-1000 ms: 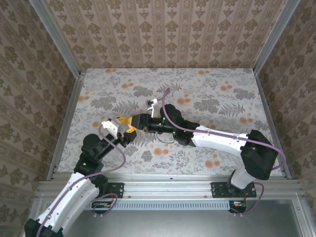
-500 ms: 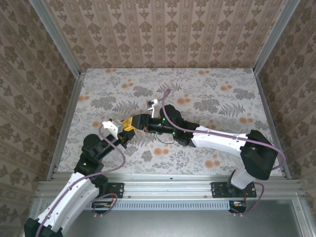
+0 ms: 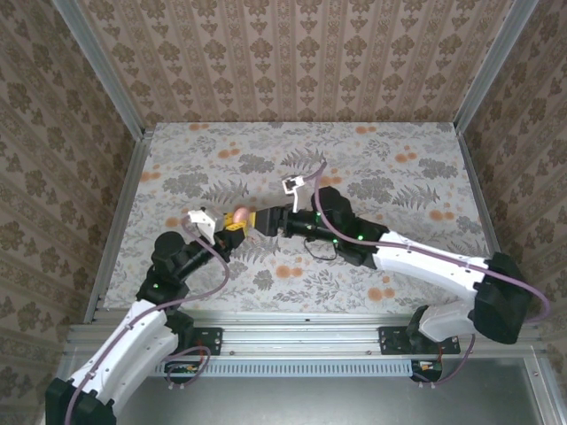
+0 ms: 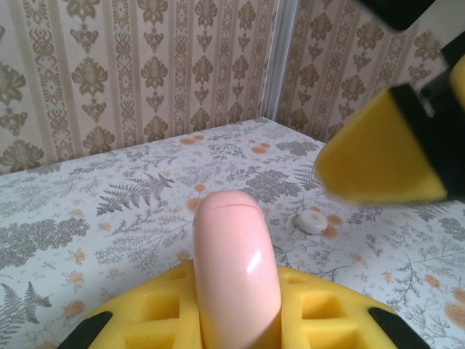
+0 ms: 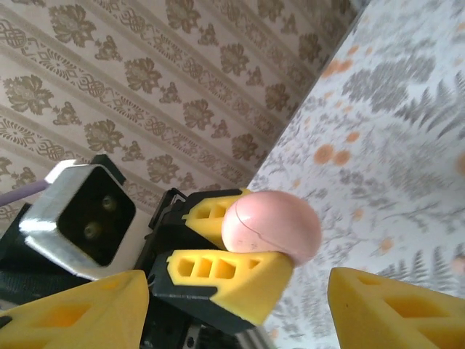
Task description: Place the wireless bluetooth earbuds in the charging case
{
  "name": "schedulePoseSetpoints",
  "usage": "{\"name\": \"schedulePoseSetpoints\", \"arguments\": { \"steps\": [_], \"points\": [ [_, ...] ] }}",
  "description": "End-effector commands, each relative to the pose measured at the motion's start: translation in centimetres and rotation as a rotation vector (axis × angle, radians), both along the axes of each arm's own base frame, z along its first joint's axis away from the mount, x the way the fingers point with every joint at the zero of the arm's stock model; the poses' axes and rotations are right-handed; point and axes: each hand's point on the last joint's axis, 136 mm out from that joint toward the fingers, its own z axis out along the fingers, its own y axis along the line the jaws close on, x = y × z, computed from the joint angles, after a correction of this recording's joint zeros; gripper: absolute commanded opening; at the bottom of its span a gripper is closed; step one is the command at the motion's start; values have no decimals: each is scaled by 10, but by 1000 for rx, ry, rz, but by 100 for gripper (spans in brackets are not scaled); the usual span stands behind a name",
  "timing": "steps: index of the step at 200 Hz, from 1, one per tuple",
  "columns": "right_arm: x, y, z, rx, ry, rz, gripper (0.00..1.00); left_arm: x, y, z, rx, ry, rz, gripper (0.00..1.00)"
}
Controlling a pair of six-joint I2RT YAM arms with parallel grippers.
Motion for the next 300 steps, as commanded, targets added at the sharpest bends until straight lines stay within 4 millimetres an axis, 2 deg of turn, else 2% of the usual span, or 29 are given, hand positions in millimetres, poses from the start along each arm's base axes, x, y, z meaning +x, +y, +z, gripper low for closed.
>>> {"name": "schedulePoseSetpoints", "arguments": {
  "steps": [1, 52, 100, 122, 151, 194, 217, 260, 268, 300],
  "points": [
    [3, -26, 7, -109, -196, -1, 67, 0, 3, 24, -69, -45, -15, 16],
    [11, -53, 15, -190, -348, 83, 67, 3, 15, 19, -136, -6, -35, 15],
    [2, -56, 24, -233, -592, 231, 67, 1, 9, 19, -146, 5, -106, 15],
    [0, -59, 22, -269, -680, 276, 74, 0, 6, 21, -150, 2, -134, 15],
    [-3, -65, 23, -261, -730, 367, 75, -3, 4, 25, -155, -14, -156, 14],
    [-16, -72, 16, -275, -753, 544, 70, -11, 1, 33, -159, -61, -199, 14],
    [-16, -69, 11, -299, -743, 604, 70, -14, 0, 35, -159, -79, -214, 14],
    [-17, -55, 15, -249, -770, 686, 66, -20, -5, 42, -149, -98, -260, 13],
    [-12, -47, 6, -253, -744, 708, 66, -21, -6, 42, -147, -100, -268, 13],
    [-8, -22, 3, -244, -739, 771, 66, -27, -11, 43, -132, -112, -299, 13]
  ]
}}
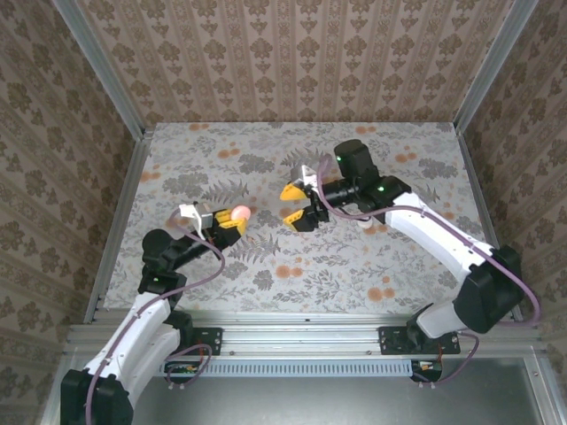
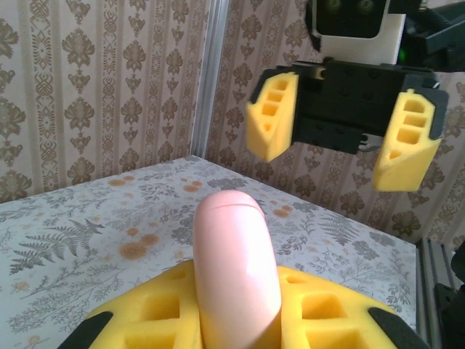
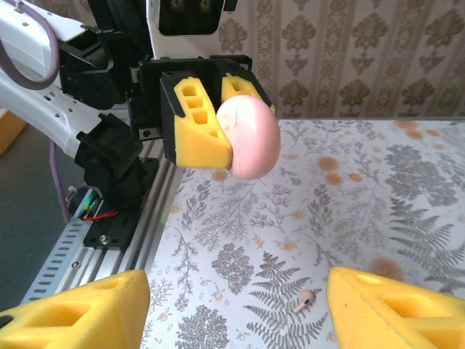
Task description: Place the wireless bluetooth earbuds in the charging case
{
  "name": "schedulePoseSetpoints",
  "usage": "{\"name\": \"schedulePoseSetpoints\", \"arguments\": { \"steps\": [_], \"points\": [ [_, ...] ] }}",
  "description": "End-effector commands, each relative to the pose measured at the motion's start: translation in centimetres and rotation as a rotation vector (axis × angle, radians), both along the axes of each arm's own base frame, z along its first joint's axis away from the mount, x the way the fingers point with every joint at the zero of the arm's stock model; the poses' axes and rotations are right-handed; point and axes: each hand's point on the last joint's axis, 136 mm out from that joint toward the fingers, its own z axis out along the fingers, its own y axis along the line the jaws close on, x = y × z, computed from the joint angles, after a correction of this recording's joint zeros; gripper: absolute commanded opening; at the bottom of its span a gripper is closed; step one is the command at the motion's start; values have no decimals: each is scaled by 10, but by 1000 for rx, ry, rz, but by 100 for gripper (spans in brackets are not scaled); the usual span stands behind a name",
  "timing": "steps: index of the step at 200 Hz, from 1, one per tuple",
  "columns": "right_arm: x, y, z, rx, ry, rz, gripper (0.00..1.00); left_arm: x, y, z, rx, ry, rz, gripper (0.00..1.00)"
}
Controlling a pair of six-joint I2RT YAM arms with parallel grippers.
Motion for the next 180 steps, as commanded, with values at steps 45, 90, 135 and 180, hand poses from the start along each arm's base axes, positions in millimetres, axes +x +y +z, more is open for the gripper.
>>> {"name": "schedulePoseSetpoints", "arguments": {
  "steps": [45, 90, 135, 180],
  "points": [
    [-15, 48, 3, -9, 24, 223, 64, -16, -10, 17, 8, -94, -76, 13],
    [-20, 61, 1, 8, 40, 304, 59, -19, -11, 17, 11, -104, -84, 13],
    [-23, 68, -5, -4, 82, 348, 53, -21, -11, 19, 12, -118, -83, 13],
    [-24, 68, -5, 0, 87, 369, 35, -23, -12, 19, 14, -122, -88, 13]
  ]
}}
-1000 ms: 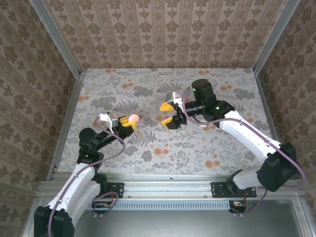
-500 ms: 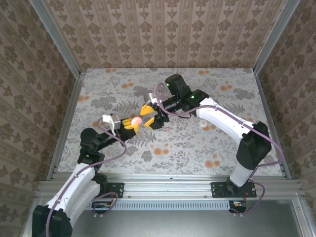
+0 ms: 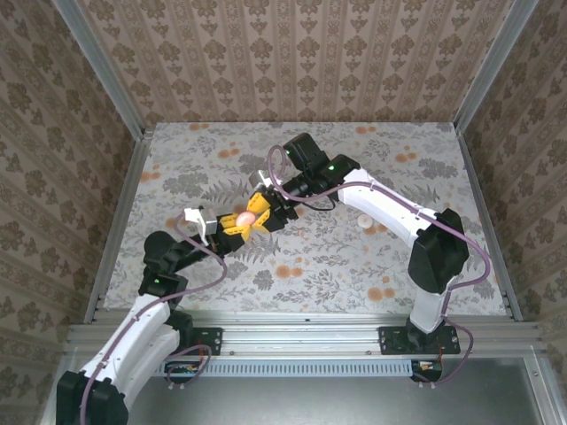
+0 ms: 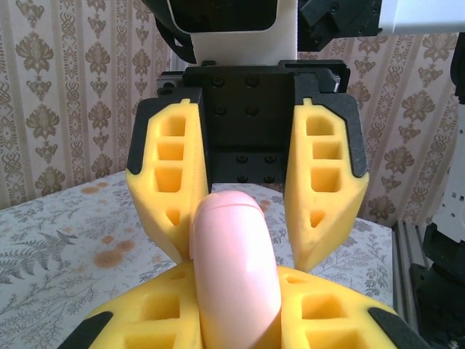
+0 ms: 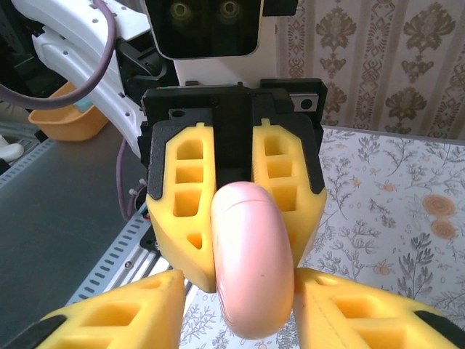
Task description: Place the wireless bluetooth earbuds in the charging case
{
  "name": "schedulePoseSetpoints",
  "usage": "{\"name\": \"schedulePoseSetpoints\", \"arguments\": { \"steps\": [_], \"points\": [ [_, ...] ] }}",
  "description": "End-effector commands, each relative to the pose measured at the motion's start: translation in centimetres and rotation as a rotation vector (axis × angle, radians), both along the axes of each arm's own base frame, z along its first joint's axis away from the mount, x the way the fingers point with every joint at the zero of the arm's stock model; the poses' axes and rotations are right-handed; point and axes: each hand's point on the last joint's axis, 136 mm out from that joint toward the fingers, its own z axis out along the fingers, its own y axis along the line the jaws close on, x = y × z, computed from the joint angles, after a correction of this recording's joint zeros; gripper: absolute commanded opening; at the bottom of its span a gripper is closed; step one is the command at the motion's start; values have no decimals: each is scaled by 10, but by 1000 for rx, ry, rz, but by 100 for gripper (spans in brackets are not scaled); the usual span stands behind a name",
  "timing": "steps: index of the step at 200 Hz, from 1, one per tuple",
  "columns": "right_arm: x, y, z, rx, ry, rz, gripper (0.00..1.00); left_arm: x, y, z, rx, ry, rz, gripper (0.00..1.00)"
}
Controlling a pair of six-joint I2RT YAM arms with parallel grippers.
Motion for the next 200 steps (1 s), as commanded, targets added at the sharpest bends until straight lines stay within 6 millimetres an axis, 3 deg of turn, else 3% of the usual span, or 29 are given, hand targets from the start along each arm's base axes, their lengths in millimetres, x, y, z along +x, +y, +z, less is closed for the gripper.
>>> {"name": "schedulePoseSetpoints", "arguments": {
  "steps": [1, 37, 53, 74, 88, 118, 144, 200],
  "points": [
    [-10, 1, 8, 31, 11, 60, 34, -6, -1, 17, -6, -74, -18, 13],
    [-8, 0, 8, 31, -16, 50, 13, -5, -1, 16, 1, -73, -6, 18],
    [-5, -3, 10, 22, -39, 28, 11, -2, 0, 13, 14, -68, 16, 30],
    [2, -13, 5, -39, -102, -44, 11, 0, 2, 9, 44, -77, 48, 57],
    [9, -26, -6, -129, -190, -121, 11, 0, 2, 6, 77, -85, 65, 64],
    [12, -61, -27, -324, -390, -212, 12, -5, -4, -10, 185, -97, 40, 66],
    [8, -80, -35, -439, -521, -229, 12, -11, -12, -22, 274, -93, -12, 65],
    [-12, -64, -33, -434, -537, -142, 12, -17, -14, -27, 383, -131, -68, 63]
  ]
}}
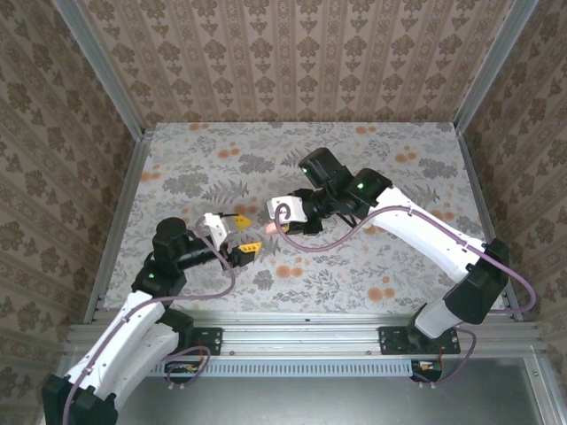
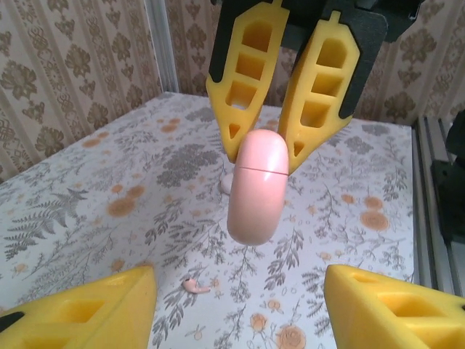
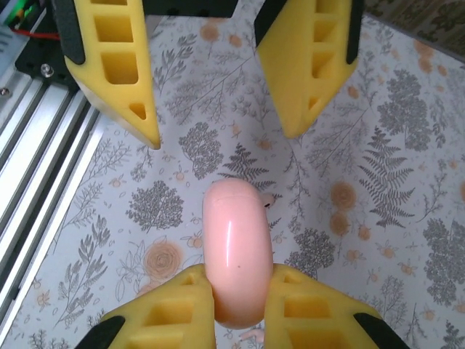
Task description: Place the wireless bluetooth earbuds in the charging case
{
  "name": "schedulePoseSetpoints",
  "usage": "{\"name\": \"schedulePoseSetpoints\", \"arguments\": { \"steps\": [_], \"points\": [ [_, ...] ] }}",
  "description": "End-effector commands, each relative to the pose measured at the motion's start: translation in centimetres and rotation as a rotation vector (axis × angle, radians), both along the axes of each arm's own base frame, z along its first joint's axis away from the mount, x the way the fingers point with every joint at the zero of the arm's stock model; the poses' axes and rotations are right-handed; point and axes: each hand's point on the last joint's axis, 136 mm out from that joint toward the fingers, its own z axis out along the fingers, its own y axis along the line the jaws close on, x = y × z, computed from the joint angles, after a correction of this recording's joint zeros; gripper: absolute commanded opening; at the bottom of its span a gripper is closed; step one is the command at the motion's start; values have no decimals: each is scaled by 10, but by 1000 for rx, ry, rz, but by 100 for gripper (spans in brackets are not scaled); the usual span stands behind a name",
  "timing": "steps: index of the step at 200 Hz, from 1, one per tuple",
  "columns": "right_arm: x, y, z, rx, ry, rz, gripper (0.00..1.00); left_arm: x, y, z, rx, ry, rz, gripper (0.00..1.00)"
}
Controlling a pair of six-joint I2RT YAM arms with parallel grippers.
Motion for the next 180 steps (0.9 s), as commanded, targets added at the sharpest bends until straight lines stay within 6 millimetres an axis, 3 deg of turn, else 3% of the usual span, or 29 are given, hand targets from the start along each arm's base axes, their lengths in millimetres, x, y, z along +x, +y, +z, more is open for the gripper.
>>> {"name": "schedulePoseSetpoints", "arguments": {
  "steps": [1, 54, 104, 180],
  "points": [
    [-7, 0, -9, -61, -3, 38, 12, -6, 0, 1, 74, -46, -43, 63],
    [-23, 21, -6, 0, 82, 103, 12, -13, -7, -2, 99, -47, -105, 59],
    [-22, 33, -3, 38, 119, 101, 12, -16, -12, -2, 95, -46, -138, 57],
    [-23, 39, -3, 55, 121, 101, 12, -17, -13, -1, 83, -41, -142, 45]
  ]
}}
